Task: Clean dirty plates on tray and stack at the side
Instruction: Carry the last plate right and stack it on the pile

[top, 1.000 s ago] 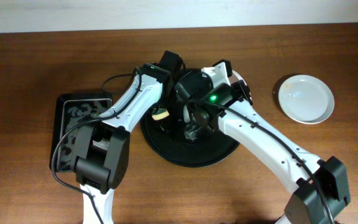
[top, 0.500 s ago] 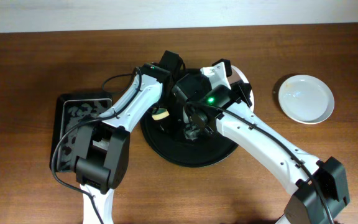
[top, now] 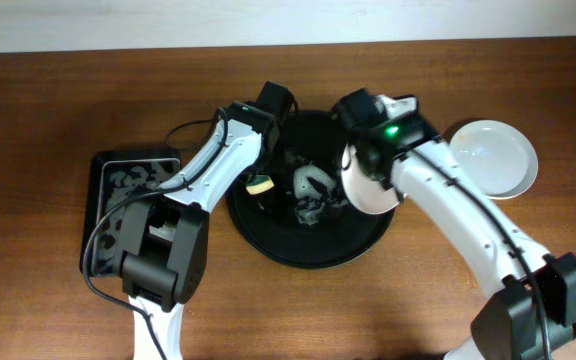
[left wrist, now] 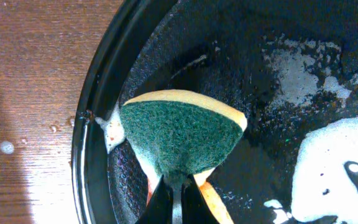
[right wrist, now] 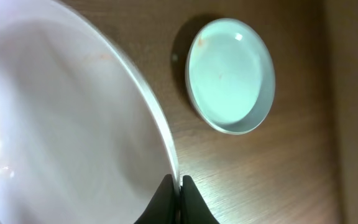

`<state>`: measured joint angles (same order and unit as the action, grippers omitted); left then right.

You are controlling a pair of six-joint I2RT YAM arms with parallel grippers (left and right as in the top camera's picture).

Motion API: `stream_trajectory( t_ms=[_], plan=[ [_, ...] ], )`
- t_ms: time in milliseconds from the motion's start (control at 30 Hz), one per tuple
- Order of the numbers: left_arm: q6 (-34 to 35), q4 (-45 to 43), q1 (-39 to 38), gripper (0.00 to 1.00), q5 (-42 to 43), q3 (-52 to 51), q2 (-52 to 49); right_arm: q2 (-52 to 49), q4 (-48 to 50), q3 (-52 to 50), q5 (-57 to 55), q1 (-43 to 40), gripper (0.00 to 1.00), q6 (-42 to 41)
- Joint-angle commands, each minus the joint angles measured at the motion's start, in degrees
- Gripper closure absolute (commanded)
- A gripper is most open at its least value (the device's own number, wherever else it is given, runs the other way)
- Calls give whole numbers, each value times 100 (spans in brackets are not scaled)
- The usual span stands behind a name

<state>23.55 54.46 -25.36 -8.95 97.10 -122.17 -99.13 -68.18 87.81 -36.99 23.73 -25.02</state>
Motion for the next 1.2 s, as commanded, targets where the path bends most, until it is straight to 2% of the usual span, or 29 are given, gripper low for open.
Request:
stream_trajectory(
  t_ms=[0,100,200,333,567,600,633,667,733,800,833,900,1033,1100,1167],
  plan=[
    [-55,15,28,100,42,116,81,330,-28,413,1821,-960,96,66],
    [-55,28,31,100,39,116,81,614,-81,514,3180,-2643,96,118],
    [-55,26,28,100,42,116,81,496,59,509,3545,-4315,96,57],
    [-55,24,28,100,42,116,81,-68,470,498,3571,-5346,96,52],
    [-55,26,24,100,127,116,81,-1668,1237,498,3399,-5414,96,-98],
    [-55,31,24,100,131,116,81,-1836,1386,498,3399,-5414,91,-98],
    [-55,28,24,100,177,116,81,-1856,1405,498,3405,-5414,75,-96],
    [-57,28,24,100,219,116,81,-1801,1373,501,3442,-5414,66,-72],
    [-57,28,24,100,216,116,81,-1482,1248,501,3445,-5414,57,-55],
    [-149,31,24,100,234,116,81,-643,1132,501,4516,-5405,56,299],
    [-459,31,24,100,439,122,81,-125,979,501,5066,-5335,55,651],
    [-774,144,24,100,647,125,251,804,728,501,5565,-5080,55,1137],
    [-1003,439,131,100,772,125,1563,1873,385,501,5567,-4291,52,1154],
    [-1141,892,507,100,750,125,2243,1967,299,501,5567,-3967,52,1156],
    [-1379,1447,1394,100,476,125,2883,1965,278,501,5567,-3777,52,1263]
  ],
)
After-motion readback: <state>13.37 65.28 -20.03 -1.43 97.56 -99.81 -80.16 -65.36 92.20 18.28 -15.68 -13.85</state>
